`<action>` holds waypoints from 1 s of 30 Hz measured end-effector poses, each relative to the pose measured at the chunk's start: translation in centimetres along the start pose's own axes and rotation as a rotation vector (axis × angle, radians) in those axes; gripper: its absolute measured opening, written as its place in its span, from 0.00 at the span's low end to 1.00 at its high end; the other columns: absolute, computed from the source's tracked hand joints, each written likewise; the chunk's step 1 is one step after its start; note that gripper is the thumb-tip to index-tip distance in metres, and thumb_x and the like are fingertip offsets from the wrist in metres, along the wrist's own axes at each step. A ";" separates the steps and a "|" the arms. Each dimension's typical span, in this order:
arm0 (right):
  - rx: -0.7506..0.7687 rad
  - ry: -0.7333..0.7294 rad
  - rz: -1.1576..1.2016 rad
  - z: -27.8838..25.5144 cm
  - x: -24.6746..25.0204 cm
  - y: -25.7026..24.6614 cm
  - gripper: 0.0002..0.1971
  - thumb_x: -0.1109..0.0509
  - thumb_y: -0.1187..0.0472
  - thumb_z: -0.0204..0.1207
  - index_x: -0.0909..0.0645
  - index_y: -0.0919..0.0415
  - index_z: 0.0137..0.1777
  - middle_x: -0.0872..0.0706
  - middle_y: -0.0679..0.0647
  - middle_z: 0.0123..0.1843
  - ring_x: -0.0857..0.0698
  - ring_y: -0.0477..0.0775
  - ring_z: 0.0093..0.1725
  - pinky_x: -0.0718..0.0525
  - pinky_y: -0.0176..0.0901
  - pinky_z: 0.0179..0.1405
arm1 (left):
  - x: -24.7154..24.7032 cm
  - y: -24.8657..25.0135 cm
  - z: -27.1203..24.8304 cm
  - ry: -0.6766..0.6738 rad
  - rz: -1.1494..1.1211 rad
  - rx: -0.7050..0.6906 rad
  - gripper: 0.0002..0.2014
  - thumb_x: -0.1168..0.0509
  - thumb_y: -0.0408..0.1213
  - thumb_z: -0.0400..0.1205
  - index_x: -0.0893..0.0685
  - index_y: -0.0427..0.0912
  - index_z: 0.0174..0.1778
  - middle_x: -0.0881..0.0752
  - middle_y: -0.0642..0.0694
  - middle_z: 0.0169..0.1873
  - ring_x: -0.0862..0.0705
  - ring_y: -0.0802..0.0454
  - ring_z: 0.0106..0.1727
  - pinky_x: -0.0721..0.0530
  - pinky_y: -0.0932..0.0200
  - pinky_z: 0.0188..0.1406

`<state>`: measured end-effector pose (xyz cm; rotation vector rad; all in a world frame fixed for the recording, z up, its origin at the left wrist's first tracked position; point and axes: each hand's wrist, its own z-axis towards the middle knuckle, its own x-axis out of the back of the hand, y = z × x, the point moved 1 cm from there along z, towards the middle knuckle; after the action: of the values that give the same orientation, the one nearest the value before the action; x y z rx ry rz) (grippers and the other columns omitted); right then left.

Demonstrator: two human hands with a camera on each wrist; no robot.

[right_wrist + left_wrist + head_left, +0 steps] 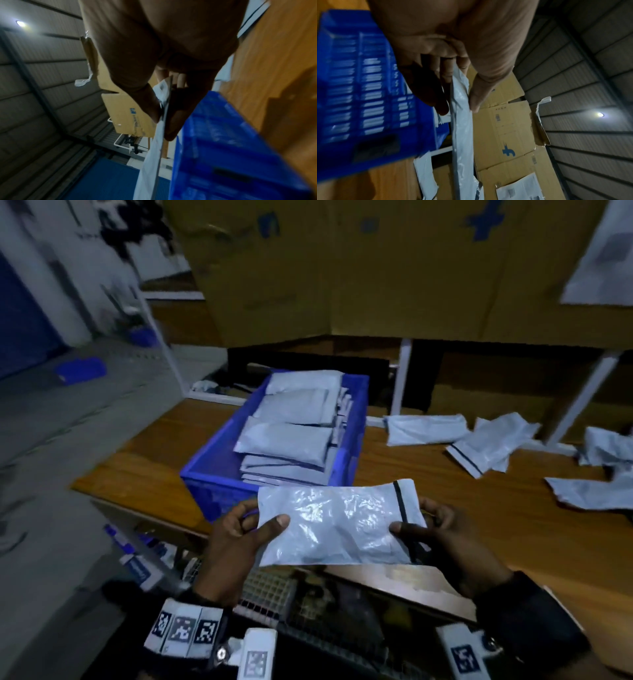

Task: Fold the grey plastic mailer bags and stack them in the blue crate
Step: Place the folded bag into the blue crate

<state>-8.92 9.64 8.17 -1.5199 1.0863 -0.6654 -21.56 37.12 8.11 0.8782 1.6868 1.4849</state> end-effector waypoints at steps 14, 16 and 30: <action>0.081 0.096 -0.125 10.2 -10.4 -6.3 0.17 0.25 0.72 0.79 0.15 0.64 0.67 0.06 0.60 0.54 0.06 0.62 0.52 0.06 0.54 0.48 | 10.8 6.5 16.4 -0.105 0.048 0.041 0.22 0.25 0.29 0.80 0.19 0.39 0.70 0.11 0.45 0.32 0.15 0.53 0.28 0.16 0.57 0.22; 0.075 0.126 -0.141 11.9 -10.8 -6.0 0.15 0.26 0.74 0.79 0.13 0.65 0.64 0.05 0.59 0.51 0.05 0.61 0.50 0.06 0.49 0.43 | 11.7 6.5 17.8 -0.107 0.061 0.073 0.25 0.25 0.27 0.79 0.21 0.39 0.72 0.11 0.41 0.34 0.16 0.50 0.28 0.17 0.56 0.23; -0.063 0.208 -0.499 18.2 -16.9 -5.2 0.04 0.23 0.70 0.80 0.09 0.62 0.47 0.11 0.66 0.33 0.21 0.55 0.27 0.28 0.37 0.25 | 16.8 5.8 26.7 -0.271 0.066 0.167 0.23 0.23 0.36 0.79 0.20 0.49 0.69 0.07 0.39 0.49 0.09 0.39 0.45 0.15 0.48 0.38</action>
<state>1.06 32.75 11.14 -1.8267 0.8855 -1.1605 -7.11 65.70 10.37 1.1789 1.6065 1.2161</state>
